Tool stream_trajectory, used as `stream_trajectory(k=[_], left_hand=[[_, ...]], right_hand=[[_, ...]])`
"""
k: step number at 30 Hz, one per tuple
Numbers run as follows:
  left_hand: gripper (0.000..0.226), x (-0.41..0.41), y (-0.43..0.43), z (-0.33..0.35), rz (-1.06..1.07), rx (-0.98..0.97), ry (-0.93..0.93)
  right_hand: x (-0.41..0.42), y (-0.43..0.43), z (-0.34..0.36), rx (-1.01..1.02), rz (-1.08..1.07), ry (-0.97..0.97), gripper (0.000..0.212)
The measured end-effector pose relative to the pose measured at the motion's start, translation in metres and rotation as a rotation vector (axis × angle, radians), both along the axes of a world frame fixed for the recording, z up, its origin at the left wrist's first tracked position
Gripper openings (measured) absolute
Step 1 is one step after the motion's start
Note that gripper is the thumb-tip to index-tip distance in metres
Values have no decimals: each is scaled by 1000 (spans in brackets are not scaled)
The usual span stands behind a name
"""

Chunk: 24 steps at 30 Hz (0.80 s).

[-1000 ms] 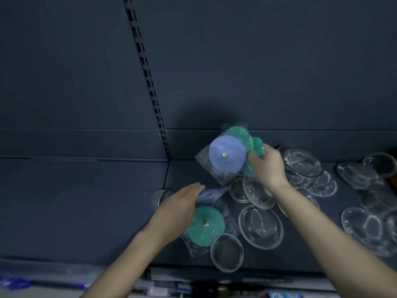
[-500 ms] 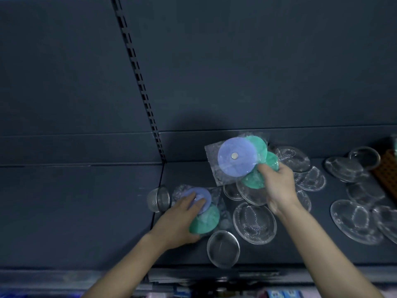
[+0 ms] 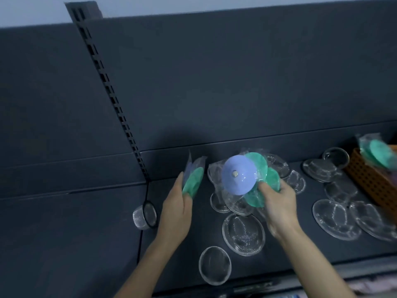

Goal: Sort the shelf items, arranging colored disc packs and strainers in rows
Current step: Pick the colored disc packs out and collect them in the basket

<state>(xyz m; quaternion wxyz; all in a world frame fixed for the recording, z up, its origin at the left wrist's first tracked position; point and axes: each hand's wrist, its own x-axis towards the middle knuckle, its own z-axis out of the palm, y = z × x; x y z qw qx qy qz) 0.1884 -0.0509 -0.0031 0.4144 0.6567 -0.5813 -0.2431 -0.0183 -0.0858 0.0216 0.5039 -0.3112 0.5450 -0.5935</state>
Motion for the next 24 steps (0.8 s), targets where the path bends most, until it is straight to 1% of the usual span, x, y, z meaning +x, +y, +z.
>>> stream_trajectory(k=[5,10,12,18,21,24], left_hand=[[60,-51,-8,30,-194,-98,125],[61,-100,-15,42,-329,-96,178],[66,-122,-17,47,-379,-84,222],[63,-198,-31,65,-492,-136,282],[65,-246,-38,70,-546,-145,346],[64,-300,-41,76,-603,-155,383]], right_hand=[[-6,13,8,-57,32,31,10],[-34,23,21,-144,-29,64,12],[-54,27,26,-187,-50,57,12],[-124,29,45,-270,-111,105,25],[-169,30,54,-299,-143,163,35],[-219,31,60,-317,-171,182,40]])
